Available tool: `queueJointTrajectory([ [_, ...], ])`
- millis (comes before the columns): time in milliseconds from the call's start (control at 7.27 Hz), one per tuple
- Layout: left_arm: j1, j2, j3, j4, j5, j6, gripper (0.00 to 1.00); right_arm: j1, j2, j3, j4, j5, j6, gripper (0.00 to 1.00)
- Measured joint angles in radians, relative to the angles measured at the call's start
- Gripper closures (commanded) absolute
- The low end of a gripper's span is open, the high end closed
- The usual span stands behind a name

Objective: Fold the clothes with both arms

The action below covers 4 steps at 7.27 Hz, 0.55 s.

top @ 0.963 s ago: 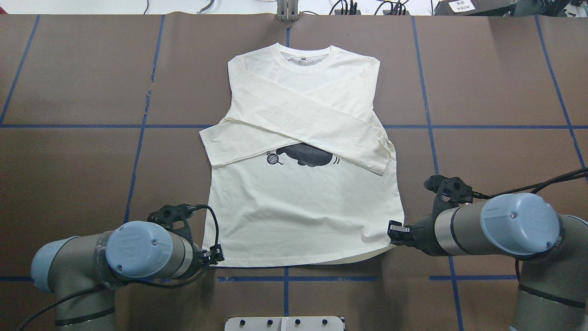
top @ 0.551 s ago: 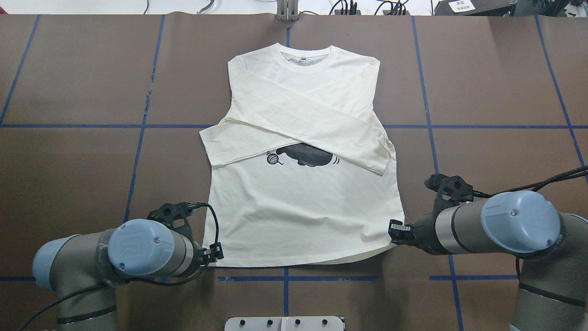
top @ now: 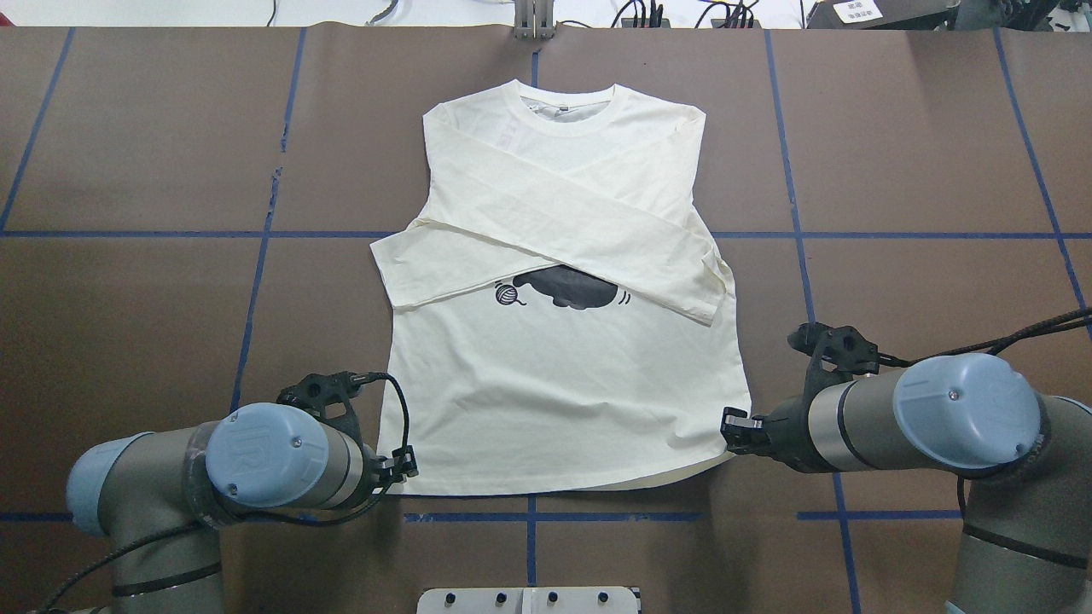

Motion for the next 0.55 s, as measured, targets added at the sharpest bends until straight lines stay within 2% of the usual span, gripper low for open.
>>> queueJointTrajectory([
  [551,-0.007,-0.018,0.016,0.0,0.002,0.0,0.43,0.001,0.0,0.002,0.0,0.003,0.0,1.0],
])
